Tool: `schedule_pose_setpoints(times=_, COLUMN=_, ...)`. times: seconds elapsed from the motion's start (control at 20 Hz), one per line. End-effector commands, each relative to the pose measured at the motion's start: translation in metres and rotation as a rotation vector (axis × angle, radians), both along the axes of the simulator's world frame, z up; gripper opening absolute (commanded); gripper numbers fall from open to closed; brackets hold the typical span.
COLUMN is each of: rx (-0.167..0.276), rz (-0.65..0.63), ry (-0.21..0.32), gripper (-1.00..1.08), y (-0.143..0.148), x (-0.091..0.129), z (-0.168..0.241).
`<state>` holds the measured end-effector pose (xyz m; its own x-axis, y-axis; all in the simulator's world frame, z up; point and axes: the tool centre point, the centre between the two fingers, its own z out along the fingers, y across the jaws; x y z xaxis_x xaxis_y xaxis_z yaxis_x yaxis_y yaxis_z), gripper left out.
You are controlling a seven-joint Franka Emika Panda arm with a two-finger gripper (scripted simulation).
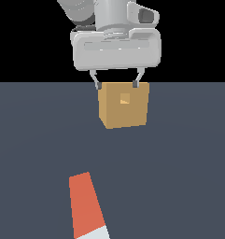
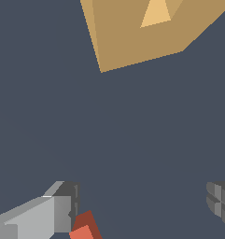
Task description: Insert the peg into the horizontal hole in a box.
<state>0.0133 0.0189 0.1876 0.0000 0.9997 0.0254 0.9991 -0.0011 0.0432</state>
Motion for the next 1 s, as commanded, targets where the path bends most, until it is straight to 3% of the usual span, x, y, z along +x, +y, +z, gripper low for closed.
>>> schedule_pose_setpoints(times=0.0, rx=0.0, rz=0.0, ry=0.0, gripper=1.0, y=0.0, x=0.0, z=0.0)
schedule_pose_setpoints(times=0.45, rx=-0.002, rz=0.024, ry=0.002, gripper=1.0, y=-0.016, x=-0.005, z=-0.008)
schedule_pose_setpoints(times=0.95, rx=-0.009, rz=0.108, ry=0.01, gripper=1.0, y=-0.073, x=-0.018, z=-0.034)
